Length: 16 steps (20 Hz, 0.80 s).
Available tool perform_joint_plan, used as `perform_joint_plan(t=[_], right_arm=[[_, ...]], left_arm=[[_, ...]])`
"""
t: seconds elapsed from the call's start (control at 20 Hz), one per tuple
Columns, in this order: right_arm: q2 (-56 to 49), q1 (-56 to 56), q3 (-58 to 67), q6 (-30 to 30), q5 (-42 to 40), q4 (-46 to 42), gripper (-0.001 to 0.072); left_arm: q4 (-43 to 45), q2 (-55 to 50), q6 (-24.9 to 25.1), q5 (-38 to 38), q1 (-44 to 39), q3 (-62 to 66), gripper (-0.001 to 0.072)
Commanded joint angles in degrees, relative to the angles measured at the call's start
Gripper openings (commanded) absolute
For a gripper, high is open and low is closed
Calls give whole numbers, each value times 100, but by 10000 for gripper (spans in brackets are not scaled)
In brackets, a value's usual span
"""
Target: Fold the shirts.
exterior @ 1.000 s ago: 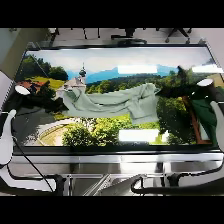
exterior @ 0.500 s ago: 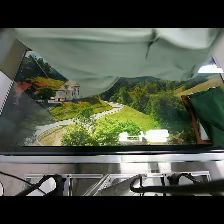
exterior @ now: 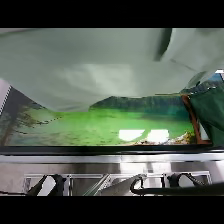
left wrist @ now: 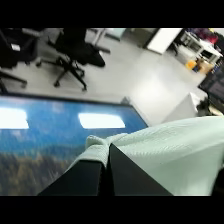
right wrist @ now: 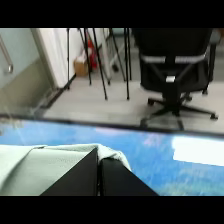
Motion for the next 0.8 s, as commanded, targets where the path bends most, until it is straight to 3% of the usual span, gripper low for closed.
perform_joint_plan(t=[0.0,0.2,0.35,0.55,0.75], right_arm=[[0,-22,-66,57,723,817,13],[81,-26,-63,28,962,1362,14],[122,-26,-153,557,1115,280,14],[293,-24,-1803,564,1652,55,14],[881,-24,-2824,304,1423,61,13]], left_arm=[[-66,-181,293,-529,-710,-470,13],[-63,-341,358,-726,-1360,-365,13],[586,-258,308,-822,-1384,-122,12],[2232,295,249,-586,-1818,-1491,12],[2124,1217,850,-533,-1657,-2889,11]])
